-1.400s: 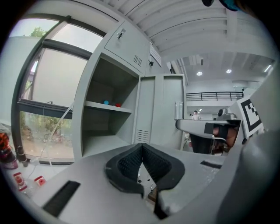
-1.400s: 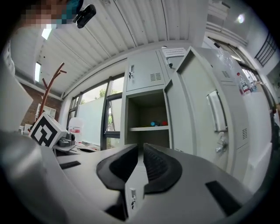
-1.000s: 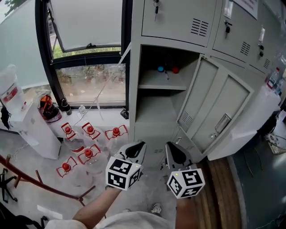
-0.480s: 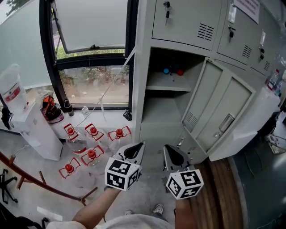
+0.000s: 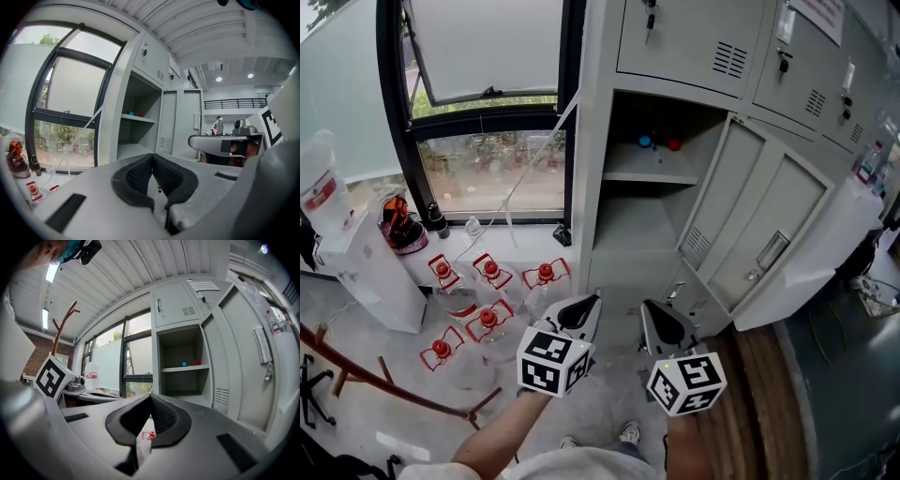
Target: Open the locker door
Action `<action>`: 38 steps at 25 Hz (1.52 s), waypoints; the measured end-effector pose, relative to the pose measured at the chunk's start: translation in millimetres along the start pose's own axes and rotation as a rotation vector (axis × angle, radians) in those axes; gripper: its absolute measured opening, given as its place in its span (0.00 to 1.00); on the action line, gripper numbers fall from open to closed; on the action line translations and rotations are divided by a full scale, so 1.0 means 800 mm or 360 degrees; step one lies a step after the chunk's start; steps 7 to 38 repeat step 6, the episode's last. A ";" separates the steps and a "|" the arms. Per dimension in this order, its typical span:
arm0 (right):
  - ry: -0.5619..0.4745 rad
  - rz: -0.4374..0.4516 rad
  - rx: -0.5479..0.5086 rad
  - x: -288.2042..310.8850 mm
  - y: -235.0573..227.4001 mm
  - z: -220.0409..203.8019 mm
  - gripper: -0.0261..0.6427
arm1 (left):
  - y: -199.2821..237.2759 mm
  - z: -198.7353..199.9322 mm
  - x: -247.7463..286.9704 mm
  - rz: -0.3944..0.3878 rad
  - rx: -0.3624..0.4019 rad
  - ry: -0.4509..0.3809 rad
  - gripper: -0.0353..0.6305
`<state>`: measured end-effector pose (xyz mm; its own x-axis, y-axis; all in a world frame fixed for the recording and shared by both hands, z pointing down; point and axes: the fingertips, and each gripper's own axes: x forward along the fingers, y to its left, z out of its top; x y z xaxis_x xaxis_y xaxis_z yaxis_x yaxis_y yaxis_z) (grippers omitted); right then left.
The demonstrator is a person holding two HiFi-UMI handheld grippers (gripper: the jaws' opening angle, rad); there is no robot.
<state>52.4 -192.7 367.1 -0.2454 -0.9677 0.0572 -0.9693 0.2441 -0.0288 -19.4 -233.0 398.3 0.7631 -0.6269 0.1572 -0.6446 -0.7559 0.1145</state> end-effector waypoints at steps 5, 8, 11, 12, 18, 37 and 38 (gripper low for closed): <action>-0.0002 0.0007 0.0005 -0.003 0.004 0.000 0.04 | -0.003 -0.005 -0.004 -0.0005 -0.0011 0.0007 0.06; -0.0002 0.0009 0.0006 -0.004 0.005 0.000 0.04 | -0.003 -0.006 -0.005 -0.0005 -0.0014 0.0010 0.06; -0.0002 0.0009 0.0006 -0.004 0.005 0.000 0.04 | -0.003 -0.006 -0.005 -0.0005 -0.0014 0.0010 0.06; -0.0002 0.0009 0.0006 -0.004 0.005 0.000 0.04 | -0.003 -0.006 -0.005 -0.0005 -0.0014 0.0010 0.06; -0.0002 0.0009 0.0006 -0.004 0.005 0.000 0.04 | -0.003 -0.006 -0.005 -0.0005 -0.0014 0.0010 0.06; -0.0002 0.0009 0.0006 -0.004 0.005 0.000 0.04 | -0.003 -0.006 -0.005 -0.0005 -0.0014 0.0010 0.06; -0.0002 0.0009 0.0006 -0.004 0.005 0.000 0.04 | -0.003 -0.006 -0.005 -0.0005 -0.0014 0.0010 0.06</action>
